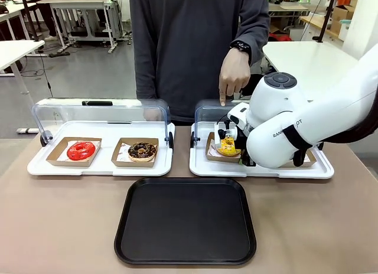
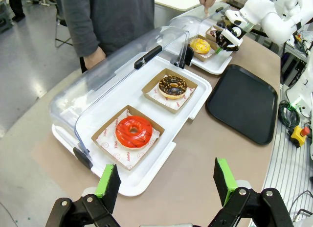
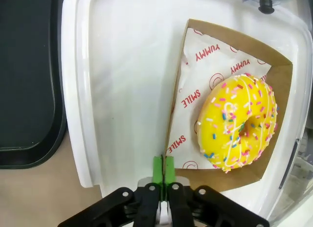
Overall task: Move the third donut from the left to the tray.
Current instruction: Pick up the Paper togo box containing the Donut indicated by the person and place it on the Handle tray.
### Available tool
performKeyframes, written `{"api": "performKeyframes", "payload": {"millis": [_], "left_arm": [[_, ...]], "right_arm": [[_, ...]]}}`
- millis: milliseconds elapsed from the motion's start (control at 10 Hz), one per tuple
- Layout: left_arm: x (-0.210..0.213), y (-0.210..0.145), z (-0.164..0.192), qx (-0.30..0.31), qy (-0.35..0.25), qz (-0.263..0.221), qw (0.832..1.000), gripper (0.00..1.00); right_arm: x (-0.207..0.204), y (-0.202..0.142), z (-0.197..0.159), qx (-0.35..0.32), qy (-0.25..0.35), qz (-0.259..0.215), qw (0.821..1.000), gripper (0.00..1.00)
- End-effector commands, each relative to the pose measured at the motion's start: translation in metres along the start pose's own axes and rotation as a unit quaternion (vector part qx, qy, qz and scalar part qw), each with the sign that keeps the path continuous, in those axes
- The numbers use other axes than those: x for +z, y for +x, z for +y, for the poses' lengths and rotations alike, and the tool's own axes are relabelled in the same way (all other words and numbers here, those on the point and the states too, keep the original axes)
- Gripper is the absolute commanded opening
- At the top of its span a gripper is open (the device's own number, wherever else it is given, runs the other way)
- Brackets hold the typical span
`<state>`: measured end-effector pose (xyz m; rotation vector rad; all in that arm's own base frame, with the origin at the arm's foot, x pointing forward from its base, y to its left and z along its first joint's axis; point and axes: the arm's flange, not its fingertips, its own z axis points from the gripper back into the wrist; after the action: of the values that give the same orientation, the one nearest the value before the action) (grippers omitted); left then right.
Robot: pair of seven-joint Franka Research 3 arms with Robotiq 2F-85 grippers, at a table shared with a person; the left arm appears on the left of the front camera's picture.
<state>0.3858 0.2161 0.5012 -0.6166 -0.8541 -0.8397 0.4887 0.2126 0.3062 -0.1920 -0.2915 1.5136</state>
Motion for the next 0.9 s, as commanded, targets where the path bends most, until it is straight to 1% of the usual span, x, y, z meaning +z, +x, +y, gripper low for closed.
{"api": "performKeyframes", "payload": {"millis": [0,200,400,600,800], "left_arm": [[0.001,0.001,-0.001,0.000,0.000,-0.001,1.000,1.00],[0.001,0.001,-0.001,0.000,0.000,-0.001,1.000,1.00],[0.001,0.001,-0.001,0.000,0.000,-0.001,1.000,1.00],[0.001,0.001,-0.001,0.000,0.000,-0.001,1.000,1.00],[0.001,0.001,-0.001,0.000,0.000,-0.001,1.000,1.00]], "right_arm": [[0.000,-0.001,0.000,0.000,-0.001,-0.001,1.000,0.00],[0.000,0.000,0.000,0.000,0.000,0.000,1.000,0.02],[0.035,-0.008,0.004,-0.009,-0.024,-0.015,1.000,0.02],[0.065,-0.012,0.013,-0.012,-0.030,-0.015,0.999,0.02],[0.098,-0.017,0.031,-0.011,-0.031,-0.034,0.999,0.02]]}}
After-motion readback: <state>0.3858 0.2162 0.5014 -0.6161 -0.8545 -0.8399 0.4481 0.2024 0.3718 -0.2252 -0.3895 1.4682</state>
